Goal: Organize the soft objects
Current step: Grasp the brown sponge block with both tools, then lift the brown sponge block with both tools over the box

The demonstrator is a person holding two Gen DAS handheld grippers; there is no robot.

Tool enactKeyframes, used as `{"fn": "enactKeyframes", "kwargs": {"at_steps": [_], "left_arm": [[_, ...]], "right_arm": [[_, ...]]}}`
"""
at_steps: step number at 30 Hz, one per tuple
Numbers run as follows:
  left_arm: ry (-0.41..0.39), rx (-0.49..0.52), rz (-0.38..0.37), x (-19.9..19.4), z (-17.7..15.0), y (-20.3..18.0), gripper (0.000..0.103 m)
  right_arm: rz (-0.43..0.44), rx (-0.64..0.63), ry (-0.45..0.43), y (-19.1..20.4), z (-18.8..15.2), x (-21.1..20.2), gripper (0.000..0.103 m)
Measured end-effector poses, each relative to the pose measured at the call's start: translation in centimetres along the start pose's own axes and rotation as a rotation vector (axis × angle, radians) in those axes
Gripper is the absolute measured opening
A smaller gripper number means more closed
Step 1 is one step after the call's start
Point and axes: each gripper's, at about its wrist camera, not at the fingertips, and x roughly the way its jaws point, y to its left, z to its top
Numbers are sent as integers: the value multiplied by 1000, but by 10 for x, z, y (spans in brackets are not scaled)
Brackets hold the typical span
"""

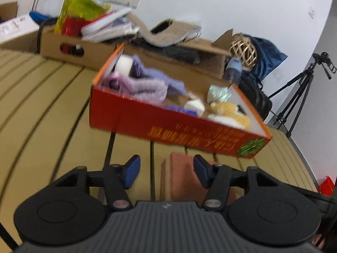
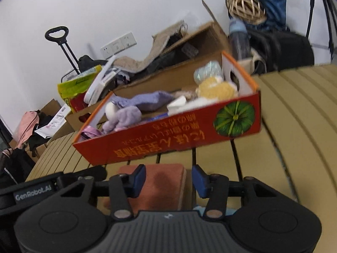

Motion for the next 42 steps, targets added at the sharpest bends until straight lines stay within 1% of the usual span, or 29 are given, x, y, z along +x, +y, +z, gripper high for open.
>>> {"fn": "enactKeyframes", "kwargs": {"at_steps": [1,4,5,7,8,9,12,17,20,23,26,29,31,34,35,37,38,40,42], "left_arm": [[30,-10,-9,7,-2,3,47],[39,-33,-78,10,-7,9,45],[43,-30,-96,10,-7,10,39],[52,-38,-142,12,-5,14,31],[54,-47,-164,12,-5,16,25],[59,-61,-179,13,-4,18,25],[53,-57,-179,15,-3,17,25],[53,-75,-172,17,-1,16,25],[52,-65,-158,12,-1,13,25],[16,-54,-167,-1,3,10,25],[-45,-37,-185,-17,11,2,25],[-114,-35,-212,-28,28,-8,25],[-128,-70,-242,-26,44,-10,25],[-106,-50,-248,-7,75,-19,25],[-88,-55,-249,5,88,-21,25],[-25,-105,-248,33,110,-18,25],[10,-128,-242,47,118,-15,25],[82,-177,-202,76,134,-7,25],[128,-192,-154,96,146,0,25]], "right_arm": [[2,11,13,-2,-2,4,41],[43,22,24,-6,-3,3,41],[51,25,28,-9,-4,2,41],[100,67,36,-15,-5,1,33],[108,83,32,-17,-5,1,31],[108,82,29,-17,-5,1,30],[104,70,14,-15,-4,6,30],[99,79,2,-15,-1,9,29],[93,71,5,-11,-2,7,29],[106,62,-12,-7,-2,-3,29],[123,50,-60,-1,5,-19,29],[138,46,-129,6,21,-34,29],[144,54,-163,9,38,-38,29],[108,16,-165,14,71,-30,29],[88,-7,-165,16,85,-25,29],[38,-41,-145,19,113,-7,29],[21,-40,-120,18,125,5,29],[5,-9,-30,11,149,39,29],[0,13,37,7,161,65,29]]}}
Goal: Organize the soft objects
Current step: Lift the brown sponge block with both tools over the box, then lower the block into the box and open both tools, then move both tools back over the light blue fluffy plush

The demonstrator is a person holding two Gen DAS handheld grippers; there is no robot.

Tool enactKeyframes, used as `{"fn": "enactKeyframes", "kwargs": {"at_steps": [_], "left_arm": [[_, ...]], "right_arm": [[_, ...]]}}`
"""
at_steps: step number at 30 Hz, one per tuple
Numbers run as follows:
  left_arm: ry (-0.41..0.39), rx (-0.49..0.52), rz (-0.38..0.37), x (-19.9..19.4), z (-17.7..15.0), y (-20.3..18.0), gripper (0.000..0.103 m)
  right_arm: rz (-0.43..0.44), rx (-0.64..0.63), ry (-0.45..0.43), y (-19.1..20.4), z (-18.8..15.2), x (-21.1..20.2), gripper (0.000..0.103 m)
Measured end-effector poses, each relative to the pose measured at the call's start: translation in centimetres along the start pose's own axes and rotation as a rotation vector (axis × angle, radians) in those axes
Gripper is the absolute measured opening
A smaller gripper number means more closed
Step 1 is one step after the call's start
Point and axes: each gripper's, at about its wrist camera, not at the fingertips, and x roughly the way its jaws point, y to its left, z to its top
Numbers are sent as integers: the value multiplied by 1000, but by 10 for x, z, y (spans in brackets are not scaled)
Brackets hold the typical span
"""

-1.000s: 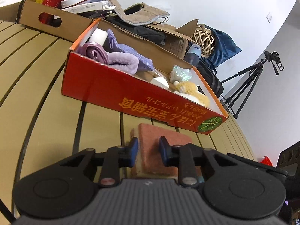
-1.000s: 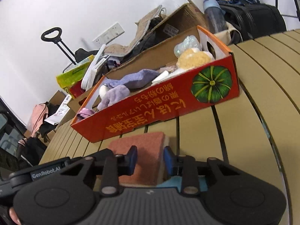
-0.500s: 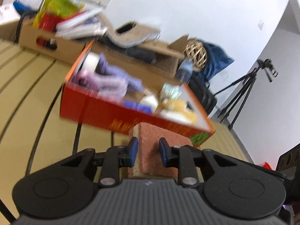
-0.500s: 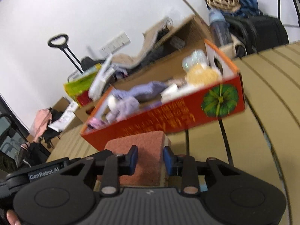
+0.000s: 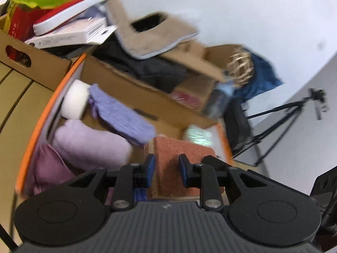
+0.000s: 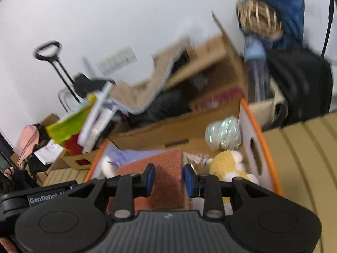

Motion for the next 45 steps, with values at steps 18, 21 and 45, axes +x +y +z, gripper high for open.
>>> {"fn": "enactKeyframes", "kwargs": {"at_steps": [18,21,45], "left_arm": [[49,168,173,45,24,22,32],[18,255,176,43,16,17,37],[-401,458,205,-229,-123,-62,81]], "right_arm": [[17,27,185,-2,13,100,30],[16,-2,196,-1,13,98,30],[-81,-297,-199,51,-82,-201,73]]}}
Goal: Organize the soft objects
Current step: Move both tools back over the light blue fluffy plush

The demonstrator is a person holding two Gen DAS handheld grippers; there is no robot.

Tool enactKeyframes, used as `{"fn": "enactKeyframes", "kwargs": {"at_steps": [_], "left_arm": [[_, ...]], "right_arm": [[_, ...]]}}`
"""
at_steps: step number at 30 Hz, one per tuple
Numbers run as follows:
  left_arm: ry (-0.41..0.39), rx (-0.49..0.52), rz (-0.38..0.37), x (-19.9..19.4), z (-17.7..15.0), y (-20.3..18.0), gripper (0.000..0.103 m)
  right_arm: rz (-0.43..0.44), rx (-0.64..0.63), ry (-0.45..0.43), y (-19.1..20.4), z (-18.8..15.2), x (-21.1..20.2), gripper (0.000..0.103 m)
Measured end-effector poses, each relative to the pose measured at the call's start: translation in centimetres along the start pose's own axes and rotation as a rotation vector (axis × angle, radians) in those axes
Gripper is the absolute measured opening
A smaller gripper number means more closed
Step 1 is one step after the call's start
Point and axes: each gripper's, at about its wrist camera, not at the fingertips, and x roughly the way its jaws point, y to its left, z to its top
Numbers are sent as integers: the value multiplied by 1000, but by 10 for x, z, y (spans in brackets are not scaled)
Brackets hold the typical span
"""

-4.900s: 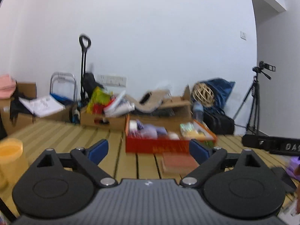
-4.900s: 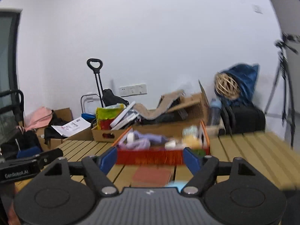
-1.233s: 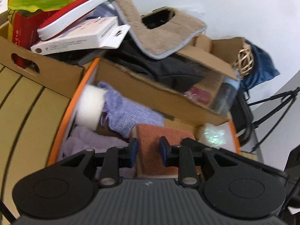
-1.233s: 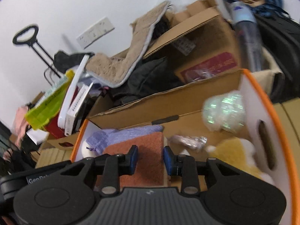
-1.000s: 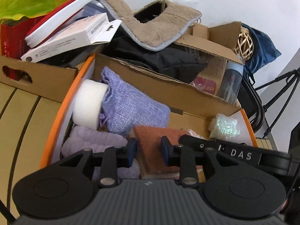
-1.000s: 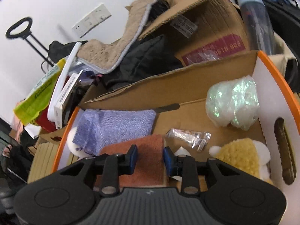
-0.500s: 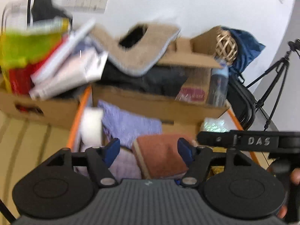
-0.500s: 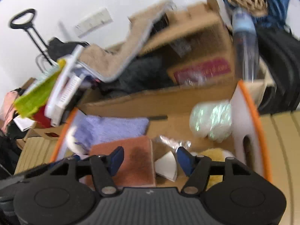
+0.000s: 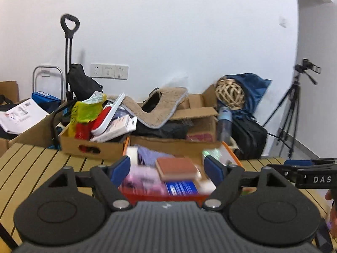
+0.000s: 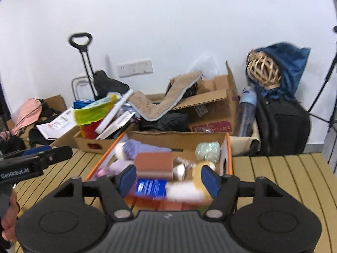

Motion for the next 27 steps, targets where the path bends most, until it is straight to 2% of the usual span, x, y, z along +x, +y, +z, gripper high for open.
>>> {"fn": "enactKeyframes", "kwargs": {"at_steps": [4,9,14,16,20,23,27], "left_arm": [[-37,33,-30,-79,-48,-18,84],[-52,94,35,-160,-121,-32,88],[35,12,24,-215,-174,-26,91],[30,22,36,-228,-184,-27,91],[33,19,40,-240,-188,-25,91],[5,23,39,-247,-184,-25,91],[14,26,26,-239,-179,-28,91]], "right_arm": [[11,10,-51,10,-61,-77,76],[-9,10,-131,22,-140,-154,79],[-26,54,-89,36,-208,-206,80],[-25,50,-73,42,-228,-217,80],[-35,18,-50,52,-244,-227,80],[-28,22,-71,53,-241,-233,80],[-30,35,-75,48,-236,-231,80]]}}
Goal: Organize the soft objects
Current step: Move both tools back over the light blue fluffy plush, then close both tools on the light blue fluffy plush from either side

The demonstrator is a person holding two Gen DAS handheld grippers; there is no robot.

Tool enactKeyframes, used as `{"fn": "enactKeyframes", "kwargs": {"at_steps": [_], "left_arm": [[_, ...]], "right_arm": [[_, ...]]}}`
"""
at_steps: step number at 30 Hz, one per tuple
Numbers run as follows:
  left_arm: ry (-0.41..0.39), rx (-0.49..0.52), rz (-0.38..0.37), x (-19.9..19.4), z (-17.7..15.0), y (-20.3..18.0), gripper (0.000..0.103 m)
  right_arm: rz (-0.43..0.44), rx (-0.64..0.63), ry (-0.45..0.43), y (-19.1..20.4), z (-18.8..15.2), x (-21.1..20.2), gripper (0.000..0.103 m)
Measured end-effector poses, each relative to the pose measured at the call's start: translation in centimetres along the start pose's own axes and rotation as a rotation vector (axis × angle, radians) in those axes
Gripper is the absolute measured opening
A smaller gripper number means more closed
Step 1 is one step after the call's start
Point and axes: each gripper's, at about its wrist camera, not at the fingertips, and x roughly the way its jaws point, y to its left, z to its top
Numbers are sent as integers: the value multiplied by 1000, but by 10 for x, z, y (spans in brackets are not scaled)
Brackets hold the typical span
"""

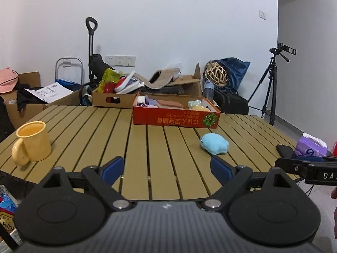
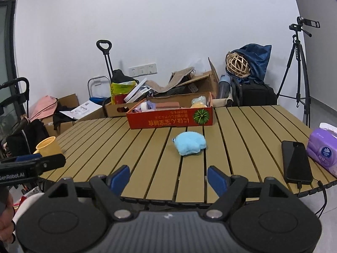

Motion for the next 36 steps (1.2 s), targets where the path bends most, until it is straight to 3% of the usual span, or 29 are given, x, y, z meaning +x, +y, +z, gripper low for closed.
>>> {"fn": "enactKeyframes", "kwargs": {"at_steps": [6,13,17,21,24,28,30,32,36], "left_arm": [[73,9,-51,39,4,-17,91],[76,-21,-110,116,28,-44,86],[113,-77,-119,177,36,-59,73],[221,-192,-122,241,34,-63,61],[284,-223,-124,278,29,-66,57],[315,-258,-169,301,22,-66,53],[315,-293,-212,309,19,-62,44],[312,-323,-268,313,20,-59,33],[320,-362,-290,318,22,-53,27]], "right_arm": [[10,52,39,-17,13,25,79],[7,40,81,-40,44,96,74],[39,59,133,-58,63,153,69],[62,136,182,-85,75,215,60],[66,192,212,-100,76,252,56],[80,276,235,-115,73,286,41],[103,319,247,-120,68,296,30],[136,381,238,-126,62,300,30],[175,490,261,-137,58,302,32]]}}
